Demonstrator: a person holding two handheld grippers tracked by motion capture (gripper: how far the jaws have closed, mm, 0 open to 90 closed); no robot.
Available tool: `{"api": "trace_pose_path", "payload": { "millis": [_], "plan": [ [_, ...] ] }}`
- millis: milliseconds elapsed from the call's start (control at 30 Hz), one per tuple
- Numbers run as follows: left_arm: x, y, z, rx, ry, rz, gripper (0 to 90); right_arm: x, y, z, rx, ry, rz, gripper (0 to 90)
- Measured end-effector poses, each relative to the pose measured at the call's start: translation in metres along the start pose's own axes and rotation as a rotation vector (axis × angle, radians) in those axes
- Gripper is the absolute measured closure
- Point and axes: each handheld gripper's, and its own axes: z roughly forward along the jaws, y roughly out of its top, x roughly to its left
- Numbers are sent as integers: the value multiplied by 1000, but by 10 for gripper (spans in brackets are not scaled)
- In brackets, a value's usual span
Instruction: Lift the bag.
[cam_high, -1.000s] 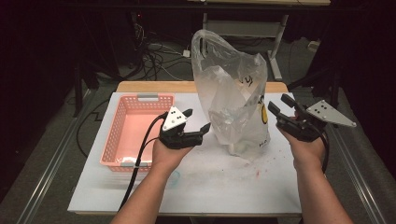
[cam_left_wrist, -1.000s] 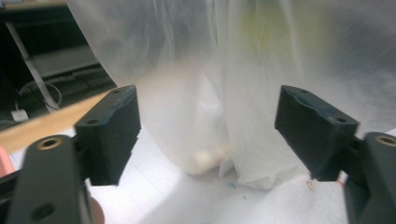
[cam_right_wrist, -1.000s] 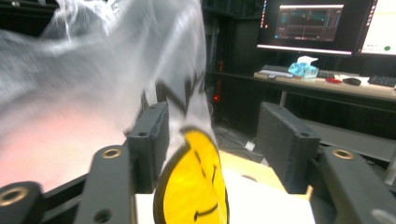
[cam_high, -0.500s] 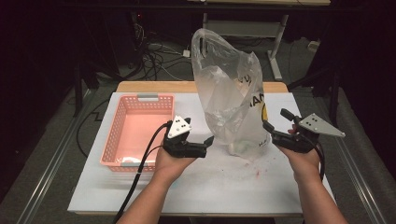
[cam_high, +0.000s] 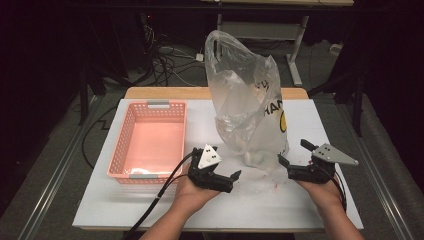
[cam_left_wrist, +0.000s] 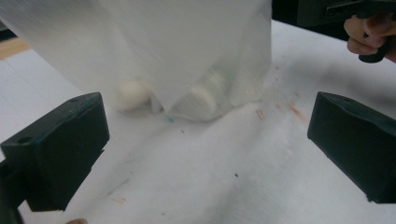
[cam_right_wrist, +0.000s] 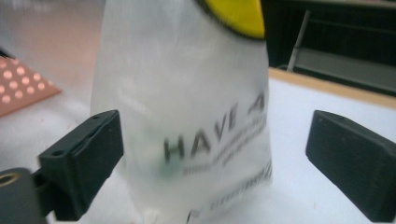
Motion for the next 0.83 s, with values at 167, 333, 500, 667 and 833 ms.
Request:
{"api": "trace_pose_path", "payload": {
  "millis": [167,333,500,667,833],
  "plan": [
    [-7,-17,4,23,-13,1,0,6,-22,-5,39,-8,1,1],
    [-6,-37,1,-1,-15,-19,0,7,-41,-11,60,-9,21,1],
    [-3,-58,-2,-23,-10,-44,0,8,-49,-15,48,-18,9,1],
    [-2,-65,-3,-22,-8,-53,0,11,-50,-15,45,-16,-17,1],
    [0,-67,-4,-39,-1,-66,0,10,-50,-17,35,-12,-6,1]
  ]
}}
